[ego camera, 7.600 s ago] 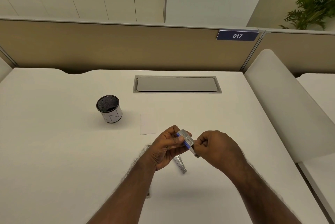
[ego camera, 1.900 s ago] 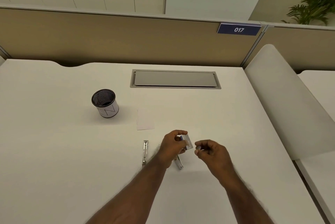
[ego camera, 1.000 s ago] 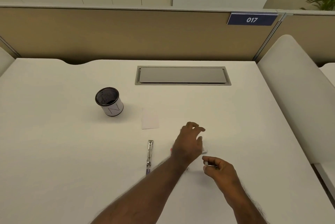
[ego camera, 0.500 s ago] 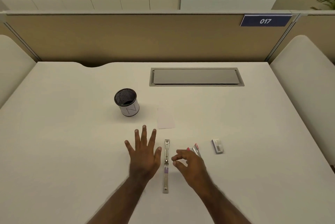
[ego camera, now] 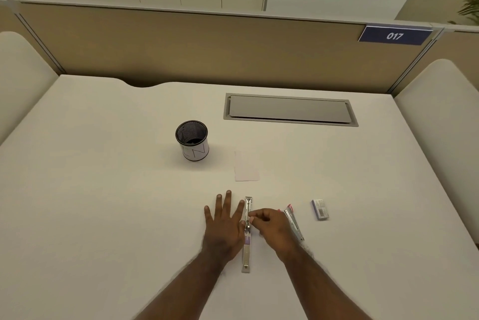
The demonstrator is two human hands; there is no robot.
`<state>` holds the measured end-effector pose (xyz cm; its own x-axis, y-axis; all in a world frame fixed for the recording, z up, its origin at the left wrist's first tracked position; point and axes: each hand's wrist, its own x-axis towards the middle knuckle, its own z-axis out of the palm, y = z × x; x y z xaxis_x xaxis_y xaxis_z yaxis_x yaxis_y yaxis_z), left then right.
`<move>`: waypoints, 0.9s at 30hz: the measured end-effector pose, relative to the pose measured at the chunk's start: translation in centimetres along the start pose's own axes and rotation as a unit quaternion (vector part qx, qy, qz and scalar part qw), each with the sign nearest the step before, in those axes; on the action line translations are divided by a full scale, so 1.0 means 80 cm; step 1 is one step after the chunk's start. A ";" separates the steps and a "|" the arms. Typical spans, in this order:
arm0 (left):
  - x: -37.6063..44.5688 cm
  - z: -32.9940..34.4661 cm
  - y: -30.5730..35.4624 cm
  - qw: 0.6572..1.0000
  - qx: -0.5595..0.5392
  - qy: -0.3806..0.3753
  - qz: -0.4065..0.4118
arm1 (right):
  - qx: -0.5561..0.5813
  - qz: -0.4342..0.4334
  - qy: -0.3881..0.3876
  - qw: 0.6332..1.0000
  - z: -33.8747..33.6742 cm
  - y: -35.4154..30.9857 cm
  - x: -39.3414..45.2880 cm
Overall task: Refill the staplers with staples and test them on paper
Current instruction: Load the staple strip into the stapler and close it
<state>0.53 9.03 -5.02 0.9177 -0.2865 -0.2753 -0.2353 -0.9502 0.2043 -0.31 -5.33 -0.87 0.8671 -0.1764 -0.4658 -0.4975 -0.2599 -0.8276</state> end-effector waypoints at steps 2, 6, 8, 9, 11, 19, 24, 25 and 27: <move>0.001 0.000 0.000 1.000 -0.018 0.003 -0.006 | 0.015 0.014 -0.001 1.000 0.002 0.000 0.001; 0.002 -0.013 0.008 0.998 -0.062 0.029 -0.010 | 0.049 0.035 -0.007 0.998 0.003 0.001 0.003; 0.005 -0.016 0.014 0.993 -0.118 0.017 -0.015 | 0.071 0.041 -0.011 0.997 0.003 0.001 0.003; 0.006 -0.017 0.017 0.988 -0.151 0.010 -0.020 | 0.082 0.045 -0.014 0.996 0.004 0.001 0.002; 0.009 -0.016 0.020 0.978 -0.207 0.011 -0.024 | 0.108 0.058 -0.020 0.992 0.004 -0.001 0.002; 0.018 -0.013 0.022 0.915 -0.394 0.025 -0.086 | 0.159 0.064 -0.027 0.985 0.001 -0.009 -0.003; 0.016 -0.018 0.020 0.824 -0.547 0.007 -0.150 | 0.165 0.057 -0.031 0.984 -0.004 -0.016 -0.007; 0.016 -0.021 0.019 0.806 -0.570 -0.003 -0.159 | 0.170 0.057 -0.033 0.983 -0.005 -0.018 -0.008; 0.014 -0.027 0.016 0.766 -0.621 -0.023 -0.167 | 0.170 0.056 -0.037 0.983 -0.008 -0.023 -0.009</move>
<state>1.90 7.75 -3.06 0.8416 -0.0842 -0.5336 0.5216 -0.1303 0.8432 -0.07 -5.30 1.15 0.8137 -0.1126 -0.5703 -0.5630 0.0919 -0.8213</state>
